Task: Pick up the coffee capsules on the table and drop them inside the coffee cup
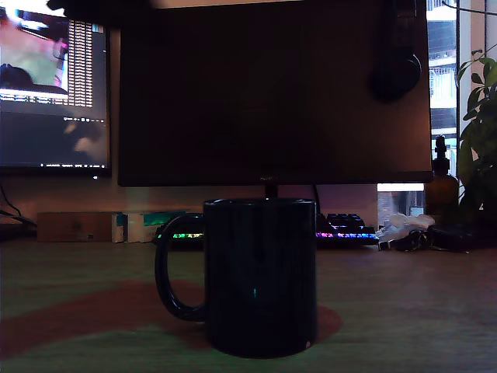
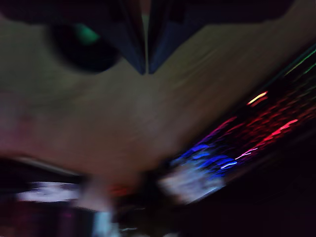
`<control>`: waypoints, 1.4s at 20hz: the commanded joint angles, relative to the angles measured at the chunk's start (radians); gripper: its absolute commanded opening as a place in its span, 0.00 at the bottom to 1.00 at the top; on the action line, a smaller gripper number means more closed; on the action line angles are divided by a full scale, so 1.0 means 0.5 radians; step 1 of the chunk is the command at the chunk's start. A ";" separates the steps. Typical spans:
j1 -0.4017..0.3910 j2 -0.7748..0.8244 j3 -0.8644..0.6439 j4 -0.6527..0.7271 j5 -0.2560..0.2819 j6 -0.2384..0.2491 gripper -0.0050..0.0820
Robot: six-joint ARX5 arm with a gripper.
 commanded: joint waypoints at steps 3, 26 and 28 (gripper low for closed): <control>0.228 -0.140 -0.145 0.103 0.007 -0.027 0.03; 1.002 -1.505 -0.893 0.251 -0.332 -0.595 0.03; 1.002 -1.566 -0.898 0.252 -0.337 -0.595 0.03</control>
